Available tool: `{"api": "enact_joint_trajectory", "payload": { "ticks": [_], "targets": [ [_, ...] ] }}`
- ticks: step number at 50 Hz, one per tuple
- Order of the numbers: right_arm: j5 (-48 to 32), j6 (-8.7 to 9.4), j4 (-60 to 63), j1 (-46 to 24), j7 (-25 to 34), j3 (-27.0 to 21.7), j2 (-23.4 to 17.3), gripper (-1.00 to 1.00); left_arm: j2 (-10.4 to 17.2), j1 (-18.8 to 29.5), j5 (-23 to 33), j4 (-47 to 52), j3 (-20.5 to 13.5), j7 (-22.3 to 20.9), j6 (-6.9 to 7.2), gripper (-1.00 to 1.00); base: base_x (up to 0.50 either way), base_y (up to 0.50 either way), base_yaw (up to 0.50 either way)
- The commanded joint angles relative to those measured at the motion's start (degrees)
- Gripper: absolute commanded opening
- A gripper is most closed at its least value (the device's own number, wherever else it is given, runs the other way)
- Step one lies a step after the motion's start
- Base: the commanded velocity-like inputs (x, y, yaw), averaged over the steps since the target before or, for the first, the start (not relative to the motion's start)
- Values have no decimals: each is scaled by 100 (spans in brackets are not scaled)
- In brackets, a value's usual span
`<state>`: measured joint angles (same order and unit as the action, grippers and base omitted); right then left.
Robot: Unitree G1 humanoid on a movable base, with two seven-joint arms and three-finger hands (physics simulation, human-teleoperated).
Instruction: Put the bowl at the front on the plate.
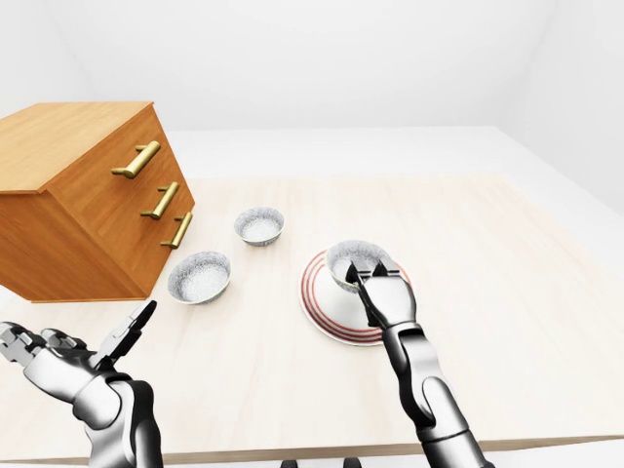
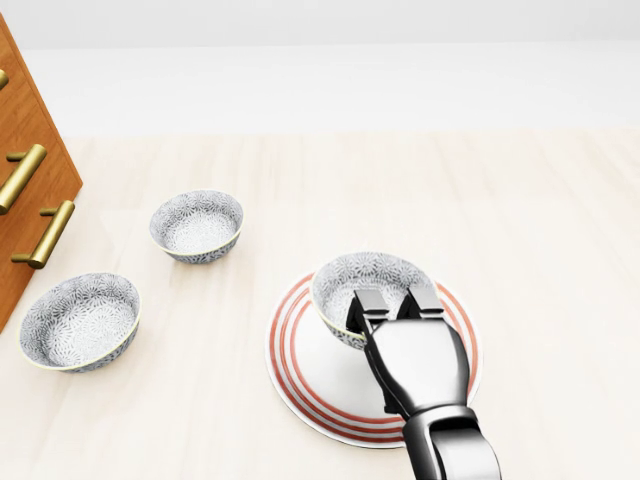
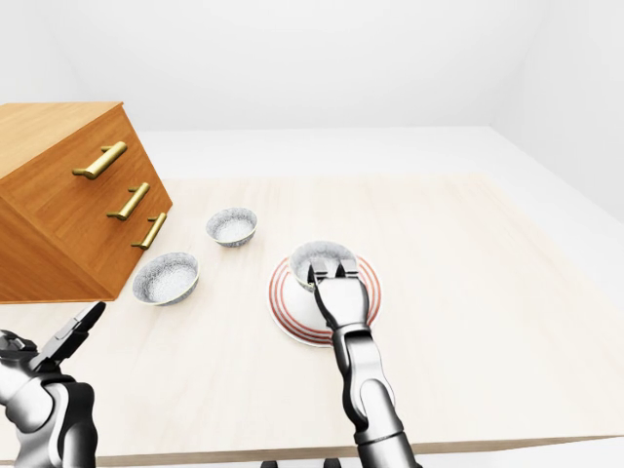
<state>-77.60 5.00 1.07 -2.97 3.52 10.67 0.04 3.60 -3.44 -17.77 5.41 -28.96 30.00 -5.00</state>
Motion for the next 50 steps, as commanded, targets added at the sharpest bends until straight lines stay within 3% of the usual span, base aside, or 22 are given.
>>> {"api": "enact_joint_trajectory", "payload": {
  "ticks": [1,2,14,19,26,30,36,50],
  "targets": [
    [-623,0,90,20,-70,-7,-15,51,-11,-10,-3,49,-15,0,0,100,0,0,0],
    [-600,0,77,6,-93,-21,-21,100,-13,-11,-3,55,-14,0,0,100,0,0,0],
    [-569,0,92,-33,-117,-54,-20,100,-14,13,13,-12,-1,0,0,100,0,0,0],
    [-794,0,522,-53,235,-1,5,100,-5,8,9,-15,7,0,0,100,0,0,0],
    [-1613,0,1704,-418,1401,31,136,100,-6,-1,12,14,8,0,0,100,0,0,0],
    [-2356,0,2557,-1129,2542,23,350,100,-27,-38,9,135,-18,0,0,100,0,0,0],
    [-2955,0,3093,-2059,3591,-145,615,100,-25,-17,28,79,-12,0,0,100,0,0,0],
    [-3043,0,3212,-2692,3648,-244,831,100,10,39,70,-63,19,0,0,100,0,0,0]
  ]
}}
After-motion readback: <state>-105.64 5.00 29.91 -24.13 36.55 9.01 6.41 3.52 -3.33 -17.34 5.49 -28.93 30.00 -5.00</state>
